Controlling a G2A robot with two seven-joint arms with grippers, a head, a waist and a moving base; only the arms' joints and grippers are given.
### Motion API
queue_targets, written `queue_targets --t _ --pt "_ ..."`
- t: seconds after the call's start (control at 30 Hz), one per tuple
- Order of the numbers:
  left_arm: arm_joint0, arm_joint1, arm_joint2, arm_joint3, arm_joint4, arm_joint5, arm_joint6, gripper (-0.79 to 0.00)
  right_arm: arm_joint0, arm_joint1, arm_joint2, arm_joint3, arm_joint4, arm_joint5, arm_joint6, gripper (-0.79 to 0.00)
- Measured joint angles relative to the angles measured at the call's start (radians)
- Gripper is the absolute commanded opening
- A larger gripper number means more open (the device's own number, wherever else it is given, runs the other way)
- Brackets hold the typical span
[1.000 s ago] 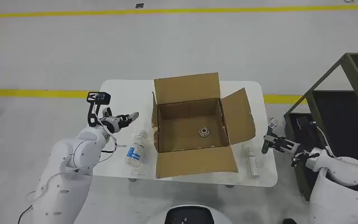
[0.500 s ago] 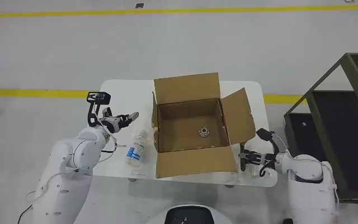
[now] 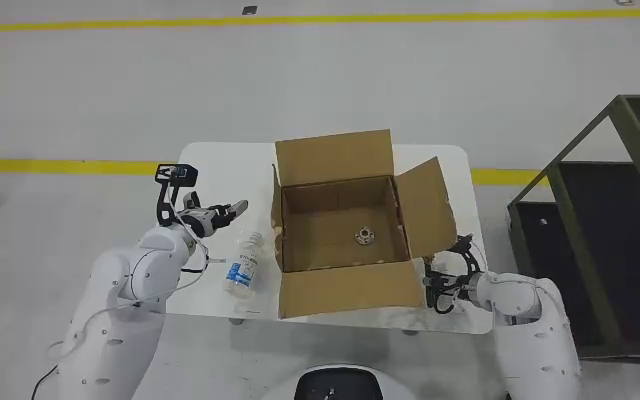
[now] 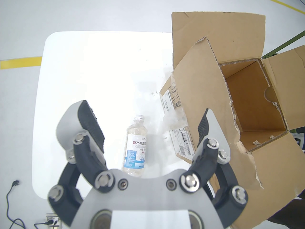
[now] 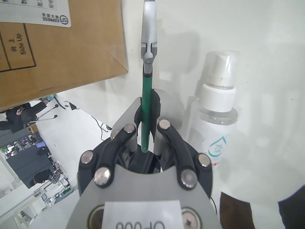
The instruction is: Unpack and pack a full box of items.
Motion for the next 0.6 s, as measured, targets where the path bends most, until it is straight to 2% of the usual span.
queue_targets --t 0.03,0.13,0.17,0.2,0.23,0.43,0.57,0.6 --pt "0.000 0.000 0.000 0.000 0.000 0.000 0.000 0.000 0.001 0.001 -0.003 0.001 -0.001 0.004 -0.004 -0.222" --pt "0.000 0.000 0.000 0.000 0.000 0.000 0.000 0.000 0.001 0.006 -0.015 0.000 -0.013 0.014 -0.016 -0.182" --pt "0.000 0.000 0.000 0.000 0.000 0.000 0.000 0.000 0.002 0.008 -0.018 -0.002 -0.009 0.017 -0.019 -0.077" --pt "0.000 0.000 0.000 0.000 0.000 0.000 0.000 0.000 0.002 0.010 -0.019 -0.004 -0.006 0.019 -0.021 -0.025" --pt "0.000 0.000 0.000 0.000 0.000 0.000 0.000 0.000 0.003 0.011 -0.019 -0.006 -0.005 0.022 -0.023 0.000" --pt "0.000 0.000 0.000 0.000 0.000 0.000 0.000 0.000 0.001 0.023 -0.002 -0.055 0.025 0.048 -0.040 0.000" --pt "0.000 0.000 0.000 0.000 0.000 0.000 0.000 0.000 0.006 0.035 0.066 -0.140 0.103 0.093 -0.051 0.000" --pt "0.000 0.000 0.000 0.000 0.000 0.000 0.000 0.000 0.008 0.038 0.087 -0.163 0.118 0.106 -0.055 -0.022"
